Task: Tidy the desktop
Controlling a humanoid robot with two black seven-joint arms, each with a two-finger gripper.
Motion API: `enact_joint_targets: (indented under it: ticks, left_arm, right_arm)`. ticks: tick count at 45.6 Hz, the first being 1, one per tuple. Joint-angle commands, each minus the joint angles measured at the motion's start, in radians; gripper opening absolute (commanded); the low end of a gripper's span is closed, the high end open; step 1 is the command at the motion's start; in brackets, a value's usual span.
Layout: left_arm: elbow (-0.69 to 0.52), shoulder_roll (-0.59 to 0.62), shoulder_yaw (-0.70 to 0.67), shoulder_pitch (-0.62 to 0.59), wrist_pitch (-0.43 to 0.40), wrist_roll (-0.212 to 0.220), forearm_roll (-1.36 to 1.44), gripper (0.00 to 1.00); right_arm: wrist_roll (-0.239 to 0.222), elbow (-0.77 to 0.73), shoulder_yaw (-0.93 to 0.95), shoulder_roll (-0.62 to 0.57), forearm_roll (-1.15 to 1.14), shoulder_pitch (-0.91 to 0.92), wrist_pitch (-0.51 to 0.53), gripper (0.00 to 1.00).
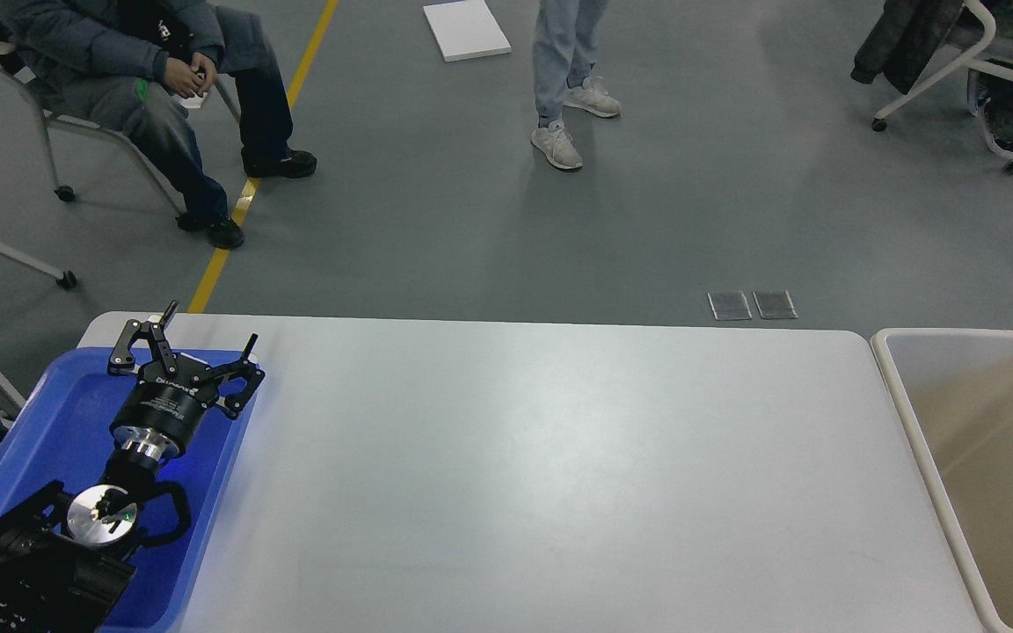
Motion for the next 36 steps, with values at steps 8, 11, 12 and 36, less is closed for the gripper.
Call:
enact_joint_targets:
  ticks: [8,11,12,36]
  left_arm:
    - [0.000,0.000,0.000,0.000,0.000,0.000,0.000,1.00]
    - [0.000,0.000,0.000,0.000,0.000,0.000,0.000,1.00]
    - [0.000,0.000,0.000,0.000,0.000,0.000,0.000,1.00]
    - [0.000,0.000,0.000,0.000,0.000,0.002,0.002,1.00]
  right_arm:
    - [0.001,0.160,0.007,-0.085,-0.002,0.382,0.173,0.99]
    - [0.002,0.187,0.003,-0.085,-0.002,0.425,0.208,0.99]
    - [0.002,0.200,-0.002,-0.085,-0.002,0.437,0.220,0.99]
    - [-0.001,0.482,-0.175,-0.055,-0.149,0.646,0.276,0.99]
